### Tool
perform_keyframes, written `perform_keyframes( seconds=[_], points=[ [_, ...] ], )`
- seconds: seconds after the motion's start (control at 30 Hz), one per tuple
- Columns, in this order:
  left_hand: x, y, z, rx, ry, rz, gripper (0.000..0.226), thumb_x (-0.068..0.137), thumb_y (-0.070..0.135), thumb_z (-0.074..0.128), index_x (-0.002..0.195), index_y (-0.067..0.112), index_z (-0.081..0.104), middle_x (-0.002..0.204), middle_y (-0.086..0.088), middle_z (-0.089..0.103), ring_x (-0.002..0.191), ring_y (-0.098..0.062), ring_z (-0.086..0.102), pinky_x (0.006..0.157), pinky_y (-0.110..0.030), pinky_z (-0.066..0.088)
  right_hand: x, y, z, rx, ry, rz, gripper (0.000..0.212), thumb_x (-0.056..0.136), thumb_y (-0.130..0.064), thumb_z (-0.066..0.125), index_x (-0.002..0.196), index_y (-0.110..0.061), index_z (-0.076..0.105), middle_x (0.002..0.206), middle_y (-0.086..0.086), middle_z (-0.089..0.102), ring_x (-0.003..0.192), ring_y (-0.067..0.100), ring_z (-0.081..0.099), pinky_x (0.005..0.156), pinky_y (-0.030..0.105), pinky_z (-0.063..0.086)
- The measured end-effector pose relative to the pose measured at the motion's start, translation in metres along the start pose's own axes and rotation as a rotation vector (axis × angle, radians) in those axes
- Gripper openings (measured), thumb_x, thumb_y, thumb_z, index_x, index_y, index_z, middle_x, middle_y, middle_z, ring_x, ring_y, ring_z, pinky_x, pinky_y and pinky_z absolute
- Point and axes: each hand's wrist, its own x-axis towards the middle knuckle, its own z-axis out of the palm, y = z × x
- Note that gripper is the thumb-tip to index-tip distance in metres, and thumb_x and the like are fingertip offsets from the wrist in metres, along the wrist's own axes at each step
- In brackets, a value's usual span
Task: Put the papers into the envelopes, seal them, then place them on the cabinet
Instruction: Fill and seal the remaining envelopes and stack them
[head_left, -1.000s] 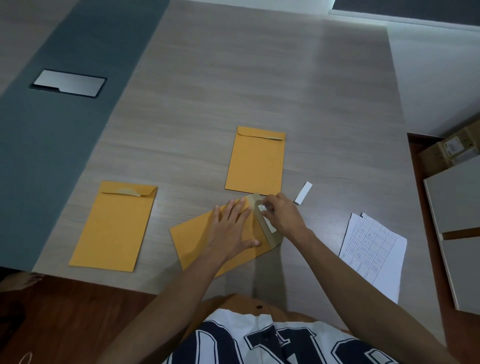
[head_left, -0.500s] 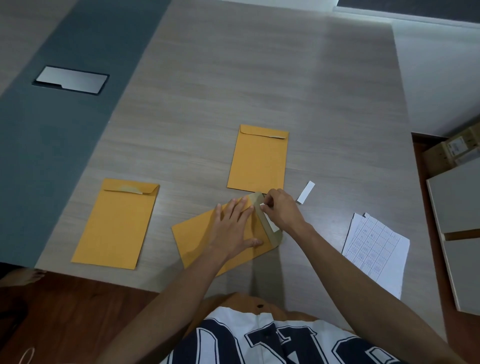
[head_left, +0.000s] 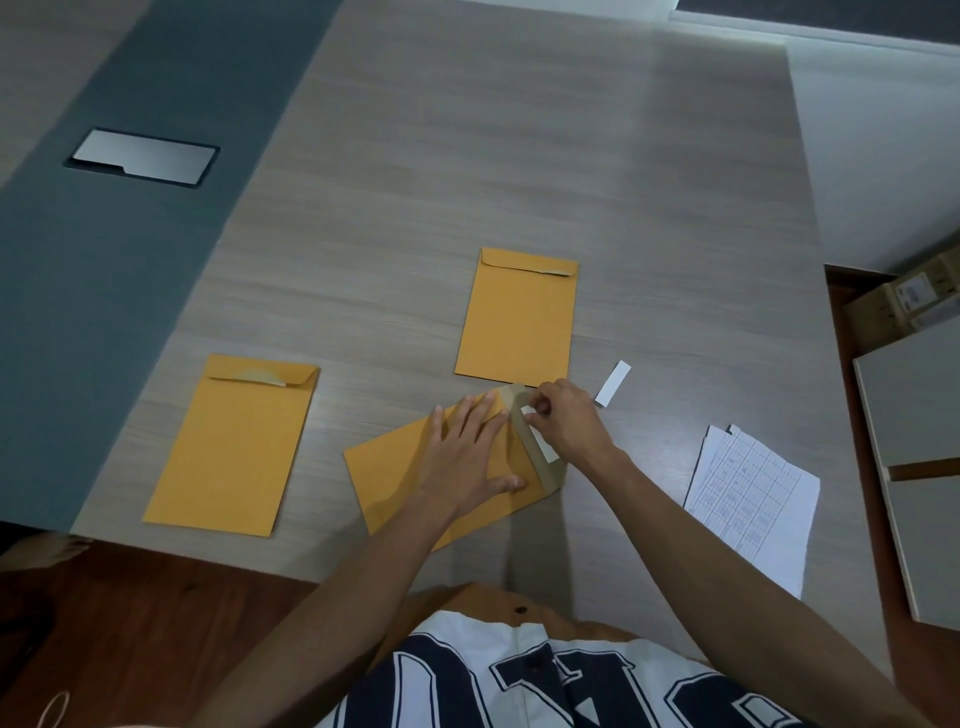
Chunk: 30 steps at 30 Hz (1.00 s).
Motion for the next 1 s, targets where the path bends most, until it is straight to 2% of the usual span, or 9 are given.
perform_keyframes(
  seconds=[0.27,0.37,0.57,0.77,0.9,1.0],
  points=[
    [-0.0006,0.0002,0.0016,0.006,0.022,-0.004,0.096,0.077,0.083,0.037,0.153,0.028,0.018,0.164,0.002,0.001,0.151,-0.022,-0.002,0.118,-0.057,0.005,0.0006,-0.0021,0.0018,0.018,0.001,0.019,0.011,0.086,-0.014,0.069,0.091,-0.006,0.063,0.096,0.009,0.058,0.081,0.017,0.050,0.075,0.029,0.043],
    [-0.0010,0.0002,0.0018,0.007,0.019,-0.004,0.097,0.076,0.083,0.035,0.154,0.028,0.017,0.164,0.002,0.000,0.151,-0.022,-0.003,0.118,-0.057,0.005,-0.0012,-0.0013,0.0020,0.024,0.013,0.001,0.015,0.085,-0.012,0.069,0.097,-0.005,0.065,0.096,0.010,0.058,0.080,0.015,0.049,0.076,0.028,0.043],
    [-0.0010,0.0014,-0.0007,-0.014,0.013,-0.004,0.095,0.078,0.082,0.038,0.154,0.029,0.017,0.164,0.003,-0.002,0.151,-0.022,-0.004,0.118,-0.057,0.001,-0.0041,0.0009,0.0022,0.039,0.048,0.016,0.016,0.081,-0.009,0.074,0.095,-0.003,0.069,0.092,0.011,0.061,0.080,0.021,0.057,0.078,0.031,0.049],
    [-0.0014,0.0005,0.0007,-0.012,0.024,-0.002,0.096,0.077,0.083,0.036,0.154,0.028,0.018,0.164,0.003,0.000,0.151,-0.022,-0.003,0.118,-0.057,0.002,-0.0010,-0.0010,0.0015,0.074,0.048,0.052,0.012,0.082,-0.010,0.074,0.090,-0.006,0.067,0.087,0.003,0.057,0.077,0.017,0.055,0.075,0.030,0.049],
    [-0.0009,0.0006,0.0001,-0.021,0.011,-0.005,0.096,0.077,0.082,0.039,0.154,0.029,0.016,0.164,0.003,-0.001,0.151,-0.021,-0.004,0.118,-0.057,0.002,-0.0011,-0.0010,0.0044,0.058,0.040,0.030,0.008,0.082,-0.007,0.072,0.087,-0.006,0.065,0.088,0.008,0.060,0.078,0.021,0.058,0.076,0.036,0.051],
    [-0.0012,0.0010,-0.0008,-0.033,0.011,-0.004,0.095,0.078,0.081,0.040,0.154,0.029,0.017,0.164,0.003,-0.001,0.151,-0.021,-0.005,0.118,-0.057,0.001,-0.0013,-0.0002,0.0028,0.080,0.062,0.038,0.015,0.081,-0.008,0.074,0.093,-0.007,0.066,0.087,0.005,0.058,0.076,0.019,0.056,0.073,0.029,0.049]
  ],
)
